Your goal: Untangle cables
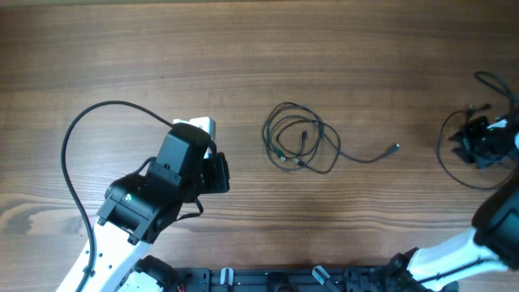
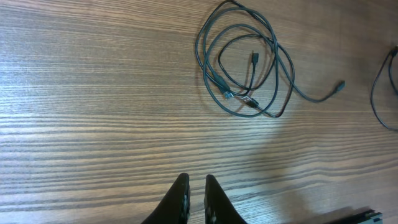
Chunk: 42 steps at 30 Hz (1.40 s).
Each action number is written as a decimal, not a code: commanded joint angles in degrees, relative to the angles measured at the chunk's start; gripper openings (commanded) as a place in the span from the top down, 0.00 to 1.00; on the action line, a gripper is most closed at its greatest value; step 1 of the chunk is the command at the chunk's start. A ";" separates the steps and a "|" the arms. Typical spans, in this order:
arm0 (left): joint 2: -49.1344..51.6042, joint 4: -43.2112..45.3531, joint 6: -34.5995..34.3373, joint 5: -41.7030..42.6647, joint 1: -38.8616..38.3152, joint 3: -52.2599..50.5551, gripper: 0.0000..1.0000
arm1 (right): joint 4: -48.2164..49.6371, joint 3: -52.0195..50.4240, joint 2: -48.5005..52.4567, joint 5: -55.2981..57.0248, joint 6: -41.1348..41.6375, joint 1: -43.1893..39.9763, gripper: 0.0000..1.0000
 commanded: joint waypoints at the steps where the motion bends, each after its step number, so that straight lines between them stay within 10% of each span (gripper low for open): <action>1: 0.07 0.11 0.66 0.50 -0.22 0.52 0.89 | -2.45 0.09 -9.14 15.52 7.45 0.13 0.66; 7: 0.07 0.17 0.66 0.48 -0.20 0.52 0.89 | -5.75 0.07 -14.60 15.74 7.89 0.42 0.62; 16: 0.07 1.20 0.66 0.76 -0.22 0.52 0.90 | -3.30 -9.07 -14.47 11.93 13.25 5.60 0.95; 42: 0.07 0.98 0.68 1.16 -0.20 0.52 0.87 | 11.43 -24.00 -14.08 18.32 15.80 7.80 0.96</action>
